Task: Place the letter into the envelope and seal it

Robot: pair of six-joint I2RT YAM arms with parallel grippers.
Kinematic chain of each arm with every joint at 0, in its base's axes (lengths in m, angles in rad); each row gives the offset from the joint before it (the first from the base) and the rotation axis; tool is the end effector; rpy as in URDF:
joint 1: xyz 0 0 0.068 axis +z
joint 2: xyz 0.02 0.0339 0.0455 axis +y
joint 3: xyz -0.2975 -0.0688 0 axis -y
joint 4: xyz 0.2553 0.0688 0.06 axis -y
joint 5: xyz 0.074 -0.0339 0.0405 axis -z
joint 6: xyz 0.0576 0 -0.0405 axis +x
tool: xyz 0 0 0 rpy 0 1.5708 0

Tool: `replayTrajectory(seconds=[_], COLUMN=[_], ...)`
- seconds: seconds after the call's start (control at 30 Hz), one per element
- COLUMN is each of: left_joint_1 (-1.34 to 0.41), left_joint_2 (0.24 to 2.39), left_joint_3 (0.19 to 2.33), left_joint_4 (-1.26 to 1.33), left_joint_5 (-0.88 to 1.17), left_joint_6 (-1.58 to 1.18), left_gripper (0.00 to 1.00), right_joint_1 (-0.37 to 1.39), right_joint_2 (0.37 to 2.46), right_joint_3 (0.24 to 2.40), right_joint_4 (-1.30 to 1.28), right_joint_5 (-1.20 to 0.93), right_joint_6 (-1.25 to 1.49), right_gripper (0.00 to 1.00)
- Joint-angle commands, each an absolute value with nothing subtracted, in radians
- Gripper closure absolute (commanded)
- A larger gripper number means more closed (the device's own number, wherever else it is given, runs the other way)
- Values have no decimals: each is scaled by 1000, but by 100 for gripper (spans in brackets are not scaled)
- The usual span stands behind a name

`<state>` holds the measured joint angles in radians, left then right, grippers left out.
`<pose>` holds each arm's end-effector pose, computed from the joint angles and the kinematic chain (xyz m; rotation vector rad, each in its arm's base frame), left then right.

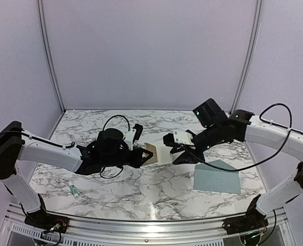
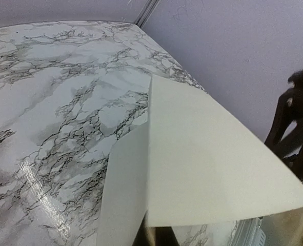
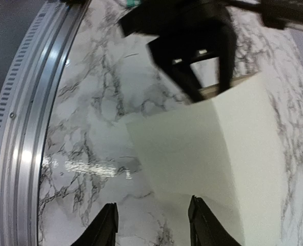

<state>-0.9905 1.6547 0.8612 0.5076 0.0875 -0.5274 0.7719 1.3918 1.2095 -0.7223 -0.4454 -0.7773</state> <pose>0.2112 -0.3313 0.2330 0.5264 1.9450 -1.1011 0.2026 0.2318 0.3199 -1.8305 1.5991 0.5465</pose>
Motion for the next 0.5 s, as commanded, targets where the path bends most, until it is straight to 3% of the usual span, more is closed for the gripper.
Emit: replayTrajectory(seconds=[0.0, 0.2, 0.47], left_joint_1=[-991, -975, -969], left_joint_2=[1602, 1557, 1494], left_joint_3=[833, 803, 779], left_joint_4=[593, 594, 519], left_joint_5=[108, 95, 178], left_joint_6=[-504, -420, -228], left_gripper=[100, 100, 100], right_joint_1=[866, 870, 733], right_joint_2=[1412, 1373, 1321], right_joint_3=[1075, 1131, 1251], right_joint_4=[-749, -906, -941], right_joint_5=[-523, -543, -605], right_joint_6=[-724, -795, -828], right_gripper=[54, 48, 45])
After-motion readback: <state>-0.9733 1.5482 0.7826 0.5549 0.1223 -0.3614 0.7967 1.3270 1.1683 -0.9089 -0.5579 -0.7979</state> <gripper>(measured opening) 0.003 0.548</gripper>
